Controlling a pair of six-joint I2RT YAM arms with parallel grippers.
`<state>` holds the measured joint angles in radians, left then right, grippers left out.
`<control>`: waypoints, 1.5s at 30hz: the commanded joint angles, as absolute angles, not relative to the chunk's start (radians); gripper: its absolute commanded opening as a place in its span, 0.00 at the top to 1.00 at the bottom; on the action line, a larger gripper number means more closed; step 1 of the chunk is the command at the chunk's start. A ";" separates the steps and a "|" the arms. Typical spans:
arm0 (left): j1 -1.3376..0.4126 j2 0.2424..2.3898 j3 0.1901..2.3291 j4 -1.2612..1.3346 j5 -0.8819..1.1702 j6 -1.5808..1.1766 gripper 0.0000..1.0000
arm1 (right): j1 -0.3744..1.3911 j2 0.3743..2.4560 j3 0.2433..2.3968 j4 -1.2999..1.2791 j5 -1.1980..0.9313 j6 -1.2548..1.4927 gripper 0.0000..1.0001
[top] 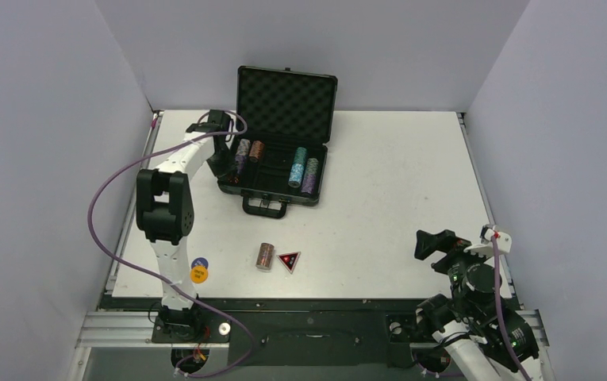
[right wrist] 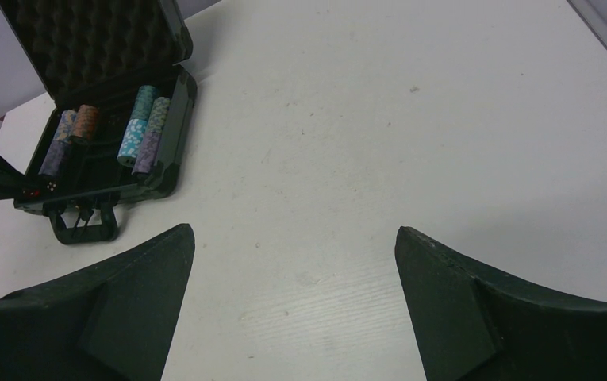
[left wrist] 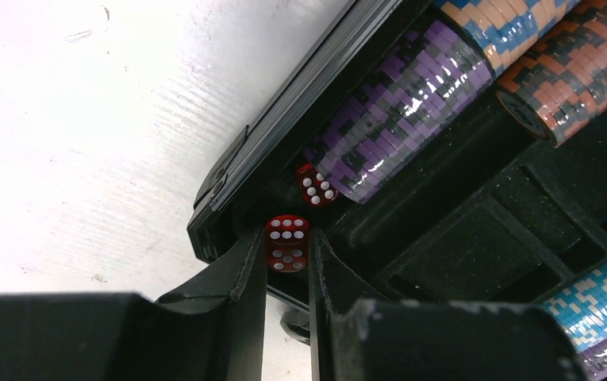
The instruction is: Pack up texas hold em set
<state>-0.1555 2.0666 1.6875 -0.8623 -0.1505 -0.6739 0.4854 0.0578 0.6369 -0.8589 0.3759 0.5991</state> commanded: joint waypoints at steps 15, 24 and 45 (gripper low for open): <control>-0.147 2.132 1.782 -0.851 -0.165 -0.663 0.93 | 0.491 0.042 0.626 -0.808 0.415 0.613 0.07; -0.145 2.130 1.780 -0.846 -0.174 -0.659 0.82 | 0.491 0.038 0.624 -0.807 0.416 0.614 0.07; -0.140 2.085 1.759 -0.861 -0.187 -0.654 0.64 | 0.491 0.031 0.624 -0.808 0.425 0.618 0.07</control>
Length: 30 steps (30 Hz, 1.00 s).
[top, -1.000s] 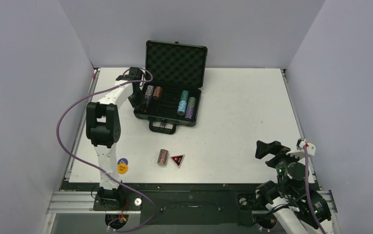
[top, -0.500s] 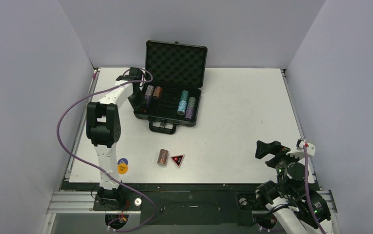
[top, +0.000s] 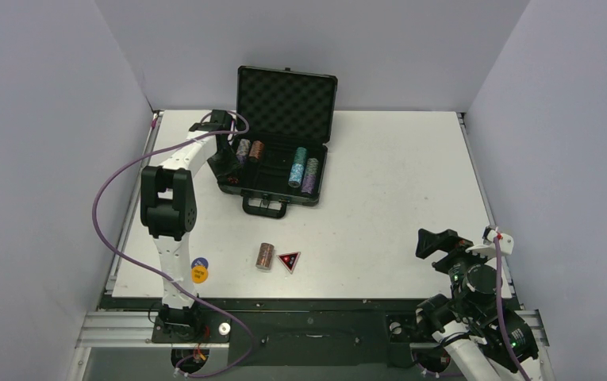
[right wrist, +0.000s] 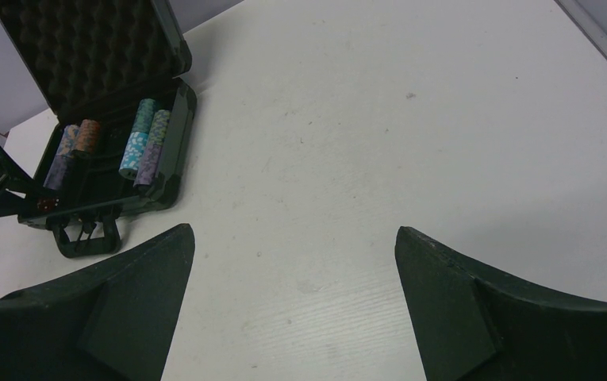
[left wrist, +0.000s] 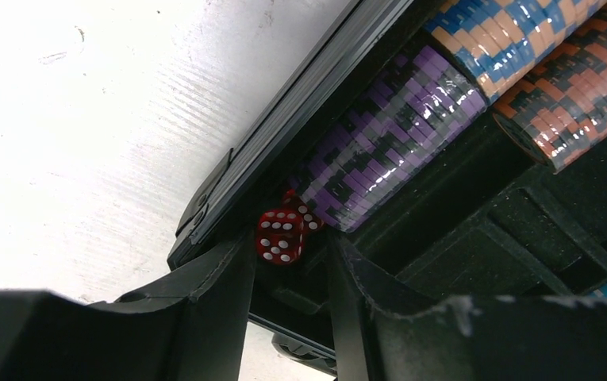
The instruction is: Pack up texas hold em set
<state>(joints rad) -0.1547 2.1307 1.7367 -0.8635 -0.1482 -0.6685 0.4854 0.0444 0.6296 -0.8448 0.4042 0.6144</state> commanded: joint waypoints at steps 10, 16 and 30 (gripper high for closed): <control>-0.135 2.017 1.752 -0.852 -0.187 -0.640 0.59 | 0.491 0.025 0.622 -0.806 0.425 0.618 0.07; -0.131 1.983 1.769 -0.857 -0.182 -0.631 0.59 | 0.491 0.023 0.621 -0.805 0.426 0.617 0.07; -0.101 1.826 1.701 -0.871 -0.186 -0.599 0.56 | 0.491 0.016 0.621 -0.805 0.428 0.619 0.07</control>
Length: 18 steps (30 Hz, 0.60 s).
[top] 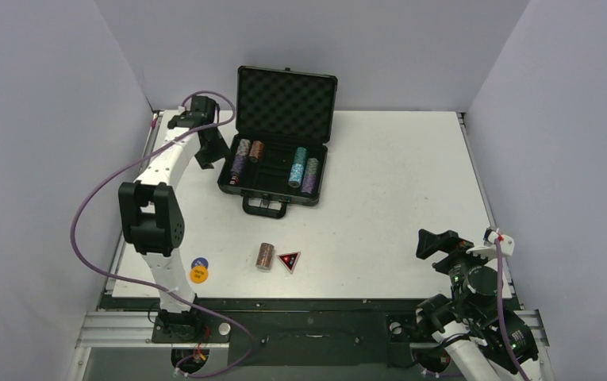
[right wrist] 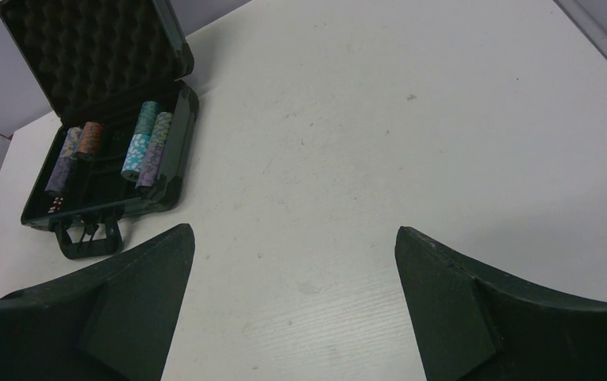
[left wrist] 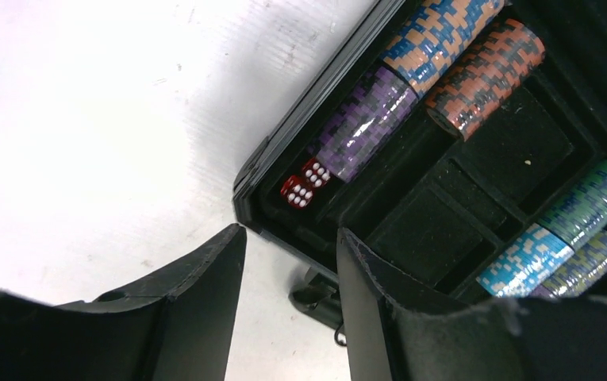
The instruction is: Pack up texas hold em set
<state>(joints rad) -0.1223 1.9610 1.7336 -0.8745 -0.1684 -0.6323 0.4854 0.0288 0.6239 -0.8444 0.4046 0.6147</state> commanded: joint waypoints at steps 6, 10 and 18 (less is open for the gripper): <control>-0.086 1.595 1.495 -0.818 -0.243 -0.583 0.42 | 0.491 0.014 0.618 -0.805 0.431 0.620 0.07; -0.043 1.473 1.388 -0.819 -0.219 -0.619 0.38 | 0.491 0.013 0.620 -0.806 0.422 0.618 0.07; -0.053 1.303 1.180 -0.824 -0.159 -0.779 0.09 | 0.490 0.023 0.618 -0.805 0.439 0.622 0.07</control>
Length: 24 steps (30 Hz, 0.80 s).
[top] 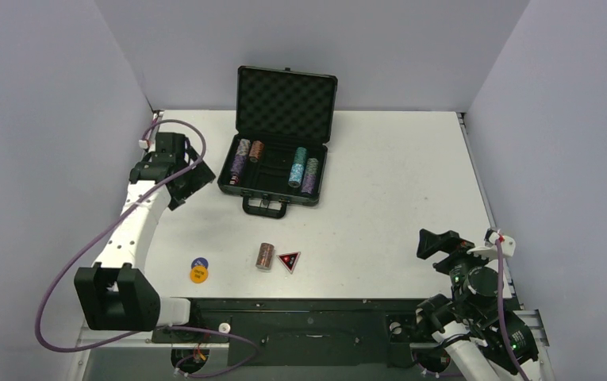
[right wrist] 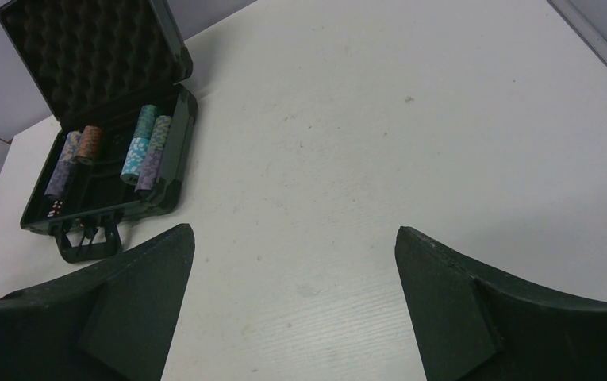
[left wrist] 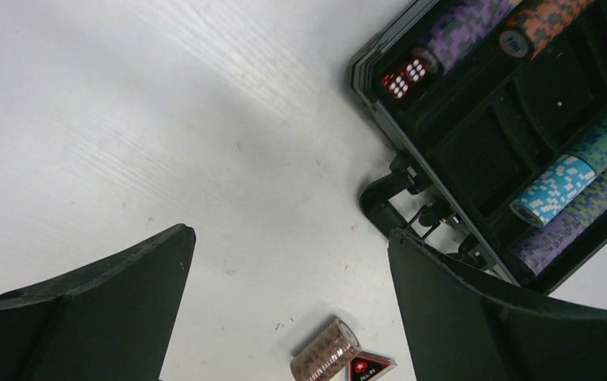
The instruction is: Pack up texas hold em set
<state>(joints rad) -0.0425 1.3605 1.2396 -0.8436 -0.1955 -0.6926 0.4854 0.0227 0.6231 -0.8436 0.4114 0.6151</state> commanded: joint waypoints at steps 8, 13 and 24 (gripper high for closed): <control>-0.171 1.157 1.049 -0.814 -0.098 -0.814 0.04 | 0.489 0.005 0.618 -0.802 0.452 0.625 0.07; -0.243 1.024 0.965 -0.785 0.037 -0.827 0.04 | 0.491 -0.054 0.612 -0.796 0.428 0.616 0.07; -0.387 0.831 0.933 -0.950 0.150 -0.640 0.01 | 0.490 0.067 0.611 -0.791 0.421 0.616 0.07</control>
<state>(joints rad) -0.3546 0.8562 0.9039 -0.8680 0.1219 -0.7403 0.4854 0.0277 0.6205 -0.8371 0.4355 0.6235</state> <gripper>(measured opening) 0.985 0.928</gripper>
